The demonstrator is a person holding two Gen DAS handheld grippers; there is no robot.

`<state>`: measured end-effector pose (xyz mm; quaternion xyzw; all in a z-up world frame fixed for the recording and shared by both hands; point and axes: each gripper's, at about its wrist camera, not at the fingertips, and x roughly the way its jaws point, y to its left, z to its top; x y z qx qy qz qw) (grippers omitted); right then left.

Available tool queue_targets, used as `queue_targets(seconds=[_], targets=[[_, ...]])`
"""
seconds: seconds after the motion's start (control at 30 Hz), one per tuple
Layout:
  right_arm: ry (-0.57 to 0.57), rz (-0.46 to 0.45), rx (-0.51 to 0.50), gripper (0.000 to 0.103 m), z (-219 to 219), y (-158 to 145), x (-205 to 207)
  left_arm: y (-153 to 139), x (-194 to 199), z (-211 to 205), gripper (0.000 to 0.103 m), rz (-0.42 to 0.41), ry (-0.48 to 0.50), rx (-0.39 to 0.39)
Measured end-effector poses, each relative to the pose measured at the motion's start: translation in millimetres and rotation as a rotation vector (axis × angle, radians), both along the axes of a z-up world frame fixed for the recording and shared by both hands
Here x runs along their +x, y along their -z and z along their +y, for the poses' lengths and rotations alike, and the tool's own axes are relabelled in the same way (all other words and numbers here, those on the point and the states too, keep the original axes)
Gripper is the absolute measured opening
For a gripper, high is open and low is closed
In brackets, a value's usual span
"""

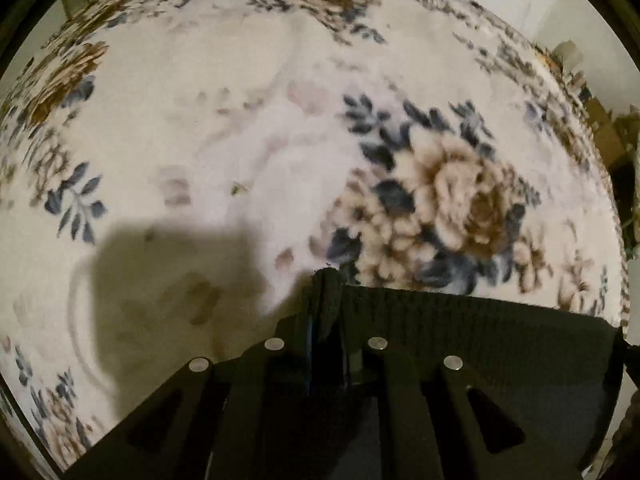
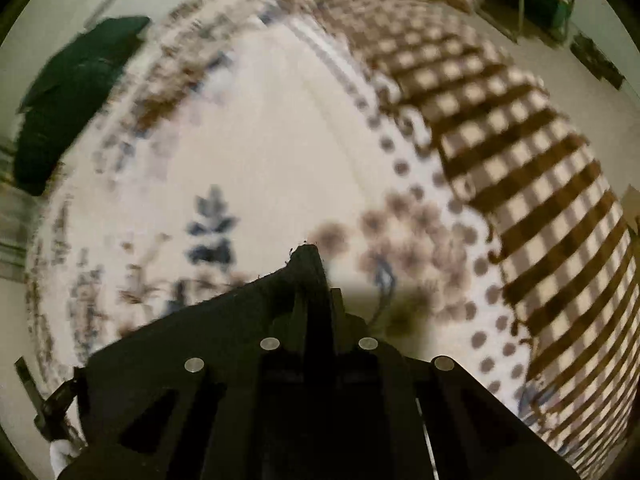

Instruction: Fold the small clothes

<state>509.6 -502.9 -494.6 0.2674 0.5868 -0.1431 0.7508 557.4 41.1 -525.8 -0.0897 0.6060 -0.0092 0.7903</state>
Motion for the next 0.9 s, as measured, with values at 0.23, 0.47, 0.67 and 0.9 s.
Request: queue_targets(seconds=[0.23, 0.47, 0.67, 0.9], targets=[[-0.004, 0.010, 0.099, 0.051, 0, -2, -12, -55, -21, -6, 0.016, -0.098, 0.029, -0.031], [-0.041, -0.088, 0.132, 0.103, 16, -65, -103, -114, -103, -20, 0.100, -0.198, 0.023, -0.061], [0.158, -0.064, 0.328, 0.103, 22, -53, -238, -100, -218, -11, 0.100, -0.056, -0.094, -0.125], [0.323, -0.056, 0.526, 0.103, 40, 33, -305, -21, -286, 26, 0.100, 0.092, -0.448, -0.357]])
